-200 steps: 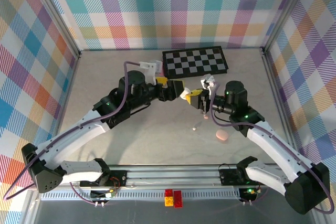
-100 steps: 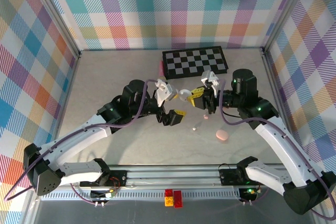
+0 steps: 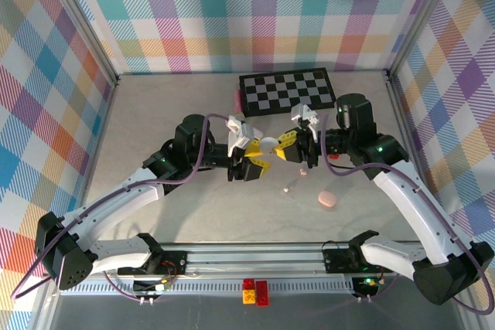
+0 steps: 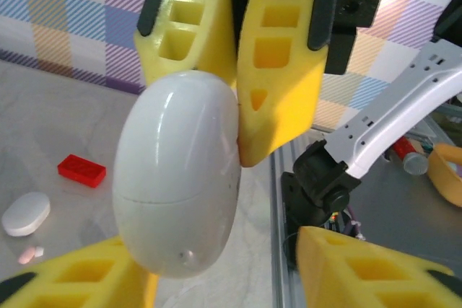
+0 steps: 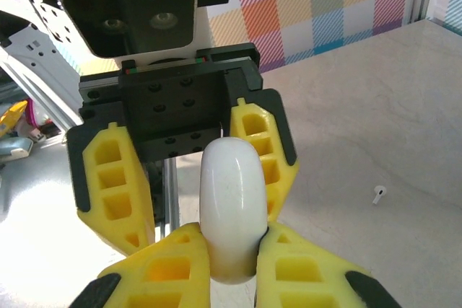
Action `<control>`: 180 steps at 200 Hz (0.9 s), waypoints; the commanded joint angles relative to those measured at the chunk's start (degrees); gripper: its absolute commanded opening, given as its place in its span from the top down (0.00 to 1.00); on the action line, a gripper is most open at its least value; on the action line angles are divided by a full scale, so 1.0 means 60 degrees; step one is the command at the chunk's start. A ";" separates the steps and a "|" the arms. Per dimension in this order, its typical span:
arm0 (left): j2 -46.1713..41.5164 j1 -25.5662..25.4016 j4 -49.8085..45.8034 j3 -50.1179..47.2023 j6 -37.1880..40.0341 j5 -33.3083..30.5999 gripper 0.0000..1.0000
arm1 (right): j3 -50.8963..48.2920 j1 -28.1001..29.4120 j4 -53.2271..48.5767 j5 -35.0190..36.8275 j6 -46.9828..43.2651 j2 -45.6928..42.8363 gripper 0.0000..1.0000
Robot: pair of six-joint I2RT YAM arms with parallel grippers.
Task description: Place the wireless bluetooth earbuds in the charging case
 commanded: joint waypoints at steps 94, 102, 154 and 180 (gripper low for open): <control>-0.0133 0.0053 0.1000 0.0090 -0.0235 0.0250 0.61 | 0.0407 -0.0034 -0.0604 -0.0480 -0.0707 0.0232 0.93; -0.0118 0.0050 0.0988 0.0096 -0.0243 0.0295 0.65 | 0.0406 -0.0033 -0.0597 -0.0480 -0.0721 0.0232 0.93; -0.0102 0.0062 0.0935 0.0077 -0.0272 0.0286 0.76 | 0.0453 -0.0033 -0.0718 -0.0480 -0.0809 0.0287 0.93; -0.0115 0.0056 0.0980 0.0076 -0.0250 0.0203 0.65 | 0.0464 -0.0034 -0.0735 -0.0491 -0.0809 0.0305 0.93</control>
